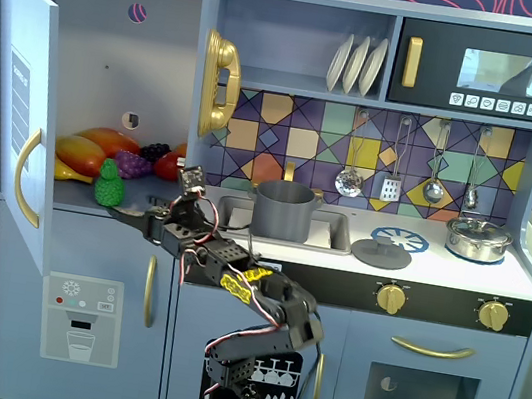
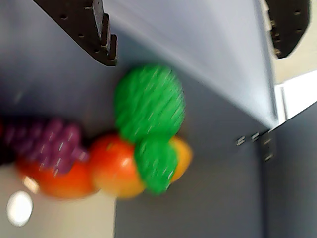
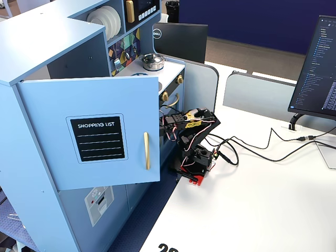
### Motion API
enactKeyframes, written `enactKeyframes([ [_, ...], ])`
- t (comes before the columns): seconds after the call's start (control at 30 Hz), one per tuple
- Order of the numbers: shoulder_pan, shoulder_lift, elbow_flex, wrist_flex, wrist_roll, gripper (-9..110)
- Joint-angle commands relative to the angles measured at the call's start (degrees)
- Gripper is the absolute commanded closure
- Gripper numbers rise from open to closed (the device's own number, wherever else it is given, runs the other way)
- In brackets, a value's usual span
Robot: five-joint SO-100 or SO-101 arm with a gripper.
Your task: Pick up the green pineapple from the left cabinet and place it in the gray recipient
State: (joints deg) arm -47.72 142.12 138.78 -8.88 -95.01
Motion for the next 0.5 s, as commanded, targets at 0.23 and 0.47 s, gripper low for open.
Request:
enactKeyframes([
  [0.23,-0.5,-14.6,-14.4,-6.2,6.0,62],
  [0.47,0.1,-21.2,-20.1,-6.2,6.5,63],
])
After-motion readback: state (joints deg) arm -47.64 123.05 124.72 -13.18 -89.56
